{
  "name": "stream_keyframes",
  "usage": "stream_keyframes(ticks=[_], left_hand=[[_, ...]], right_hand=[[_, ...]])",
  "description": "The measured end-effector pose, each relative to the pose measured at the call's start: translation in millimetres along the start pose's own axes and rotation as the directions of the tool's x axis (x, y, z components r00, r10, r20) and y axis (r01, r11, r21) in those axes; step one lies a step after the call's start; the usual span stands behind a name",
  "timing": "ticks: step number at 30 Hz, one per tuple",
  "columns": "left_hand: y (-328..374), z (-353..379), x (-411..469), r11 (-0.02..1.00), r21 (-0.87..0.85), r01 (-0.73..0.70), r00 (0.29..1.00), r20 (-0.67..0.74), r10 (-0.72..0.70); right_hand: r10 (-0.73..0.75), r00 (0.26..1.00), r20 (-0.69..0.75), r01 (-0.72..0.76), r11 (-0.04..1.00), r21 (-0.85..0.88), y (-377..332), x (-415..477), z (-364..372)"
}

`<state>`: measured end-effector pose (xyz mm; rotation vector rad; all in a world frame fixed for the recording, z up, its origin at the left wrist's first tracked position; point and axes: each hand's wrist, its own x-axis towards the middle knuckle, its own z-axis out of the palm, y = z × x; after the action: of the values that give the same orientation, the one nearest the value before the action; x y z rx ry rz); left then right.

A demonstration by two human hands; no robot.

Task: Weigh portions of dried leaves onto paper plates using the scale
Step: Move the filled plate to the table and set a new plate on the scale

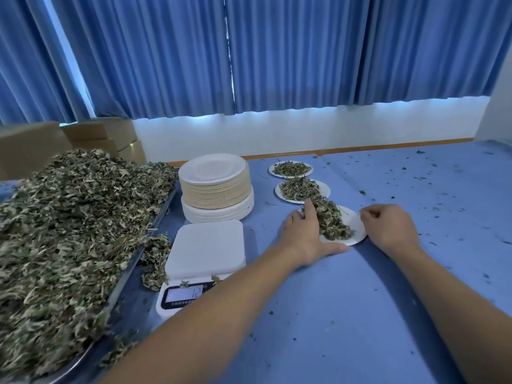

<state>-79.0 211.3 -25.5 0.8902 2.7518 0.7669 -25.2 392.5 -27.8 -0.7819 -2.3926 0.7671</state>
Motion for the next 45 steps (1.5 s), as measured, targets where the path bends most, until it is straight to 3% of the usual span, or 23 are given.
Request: stream_keyframes(ticks=[4, 7, 11, 14, 18, 21, 25, 30, 36, 45], left_hand=[[-11.8, -16.4, -10.2, 0.997, -0.025, -0.070, 0.997, 0.023, 0.071], [-30.8, -48.4, -31.1, 0.987, -0.009, -0.162, 0.985, -0.062, 0.161], [-71.1, -103.4, -60.9, 0.971, 0.074, -0.226, 0.944, -0.230, 0.237], [-101.3, -140.9, -76.0, 0.950, 0.130, -0.284, 0.859, -0.405, 0.312], [-132.7, -183.7, -78.3, 0.924, 0.308, -0.225, 0.778, -0.515, 0.361], [-154.0, -206.3, -73.8, 0.926, 0.350, -0.139, 0.819, -0.485, 0.306], [-175.5, -219.0, -66.1, 0.898, 0.415, -0.142, 0.876, -0.369, 0.309], [-186.5, -222.8, -51.8, 0.865, 0.446, -0.229, 0.890, -0.264, 0.372], [-191.0, -227.1, -36.3, 0.879, 0.379, -0.290, 0.882, -0.250, 0.399], [-196.9, -230.9, -31.8, 0.880, 0.257, -0.400, 0.848, -0.261, 0.462]], right_hand=[[-0.155, 0.975, -0.159, 0.150, 0.988, -0.048, -4.8, -6.2, 0.7], [-0.323, 0.924, -0.204, 0.328, 0.945, -0.010, -28.0, -21.3, 2.7], [-0.521, 0.848, -0.096, 0.527, 0.849, 0.044, -73.7, -49.7, 19.0], [-0.639, 0.769, -0.025, 0.638, 0.763, 0.106, -110.0, -67.4, 36.9], [-0.729, 0.684, -0.007, 0.723, 0.676, 0.141, -161.1, -68.4, 51.8], [-0.795, 0.606, 0.031, 0.789, 0.606, 0.103, -200.4, -59.7, 60.1], [-0.839, 0.528, 0.129, 0.847, 0.531, -0.015, -237.9, -43.4, 68.1], [-0.792, 0.514, 0.330, 0.858, 0.479, -0.185, -253.0, -16.7, 72.8], [-0.782, 0.445, 0.436, 0.875, 0.484, -0.024, -251.2, 4.3, 64.4], [-0.793, 0.374, 0.481, 0.903, 0.429, 0.005, -253.5, 5.4, 59.5]])
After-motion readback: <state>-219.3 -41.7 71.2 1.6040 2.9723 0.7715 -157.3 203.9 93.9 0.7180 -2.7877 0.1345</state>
